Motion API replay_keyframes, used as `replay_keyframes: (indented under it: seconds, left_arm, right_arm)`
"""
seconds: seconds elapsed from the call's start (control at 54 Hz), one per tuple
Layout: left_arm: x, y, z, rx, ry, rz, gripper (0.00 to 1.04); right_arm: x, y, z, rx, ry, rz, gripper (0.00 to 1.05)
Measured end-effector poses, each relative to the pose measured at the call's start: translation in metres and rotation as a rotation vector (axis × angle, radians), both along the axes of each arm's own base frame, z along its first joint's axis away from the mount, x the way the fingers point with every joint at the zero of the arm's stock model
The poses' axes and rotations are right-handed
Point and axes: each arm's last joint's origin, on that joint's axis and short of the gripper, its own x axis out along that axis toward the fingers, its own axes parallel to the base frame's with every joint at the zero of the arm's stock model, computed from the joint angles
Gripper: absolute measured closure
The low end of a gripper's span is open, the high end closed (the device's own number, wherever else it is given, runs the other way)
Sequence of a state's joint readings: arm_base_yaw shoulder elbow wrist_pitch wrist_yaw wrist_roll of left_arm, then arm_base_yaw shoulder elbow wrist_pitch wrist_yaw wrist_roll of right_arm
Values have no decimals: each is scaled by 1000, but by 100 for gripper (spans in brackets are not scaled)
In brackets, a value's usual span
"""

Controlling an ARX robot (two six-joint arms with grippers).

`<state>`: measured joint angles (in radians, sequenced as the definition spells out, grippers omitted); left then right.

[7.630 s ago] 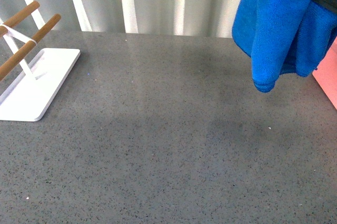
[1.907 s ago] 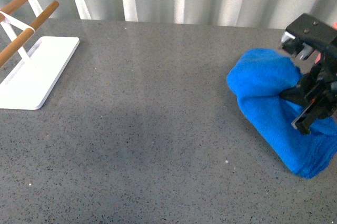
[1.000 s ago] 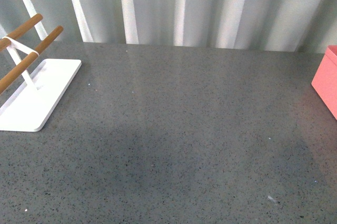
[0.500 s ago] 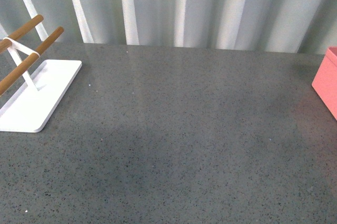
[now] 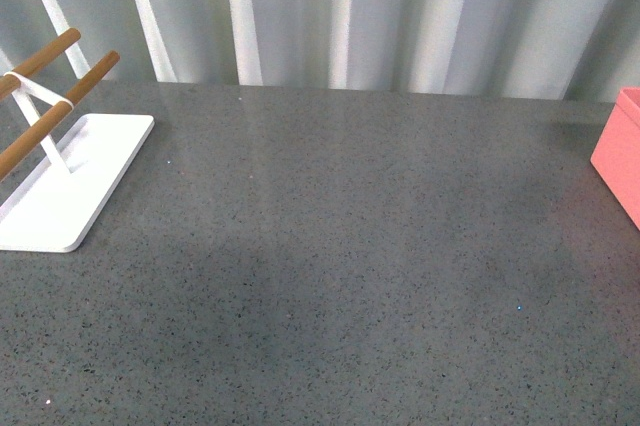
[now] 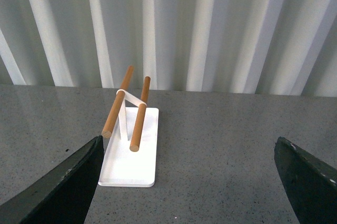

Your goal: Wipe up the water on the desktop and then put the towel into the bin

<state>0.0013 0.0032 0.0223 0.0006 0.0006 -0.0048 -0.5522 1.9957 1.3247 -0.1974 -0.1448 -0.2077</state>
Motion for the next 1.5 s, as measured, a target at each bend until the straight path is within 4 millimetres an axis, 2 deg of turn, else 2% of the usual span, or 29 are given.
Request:
replay_keyframes:
  seconds: [0.148, 0.185, 0.426, 0.574, 0.704, 0.815, 0.907, 0.981, 1.037, 1.111, 1.185, 1.241, 1.296, 1.389, 1.5]
  left_arm:
    - [0, 0, 0, 0, 0, 0, 7]
    - [0, 0, 0, 0, 0, 0, 7]
    - [0, 0, 0, 0, 0, 0, 7]
    - [0, 0, 0, 0, 0, 0, 7]
    - [0, 0, 0, 0, 0, 0, 7]
    - [0, 0, 0, 0, 0, 0, 7]
    - [0, 0, 0, 0, 0, 0, 7]
    - [0, 0, 0, 0, 0, 0, 7]
    - [0, 0, 0, 0, 0, 0, 7]
    - [0, 0, 0, 0, 0, 0, 7]
    - [0, 0, 0, 0, 0, 0, 7]
    - [0, 0, 0, 0, 0, 0, 7]
    - [0, 0, 0, 0, 0, 0, 7]
    - [0, 0, 0, 0, 0, 0, 7]
    - [0, 0, 0, 0, 0, 0, 7]
  right_arm:
    - [4, 7, -1, 13, 34, -16, 7]
    - [5, 8, -3, 18, 44, -17, 5]
    - [7, 15, -16, 39, 96, -15, 7]
    - [10, 23, -5, 35, 45, -4, 7]
    - [8, 43, 39, 37, -117, 52, 7]
    - [-2, 70, 80, 18, -262, 153, 7]
    - [-19, 103, 111, -16, -376, 266, 7]
    - [-34, 127, 126, -31, -444, 366, 7]
    - [-55, 153, 135, -31, -490, 484, 7]
    - [-73, 173, 134, -41, -507, 562, 7]
    - [-84, 183, 128, -62, -502, 600, 7]
    - [-93, 191, 114, -69, -473, 631, 7]
    - [-99, 200, 94, -163, -594, 475, 18]
    - [-116, 209, 72, -176, -739, 343, 33]
    - [-139, 216, 55, -147, -838, 323, 51]
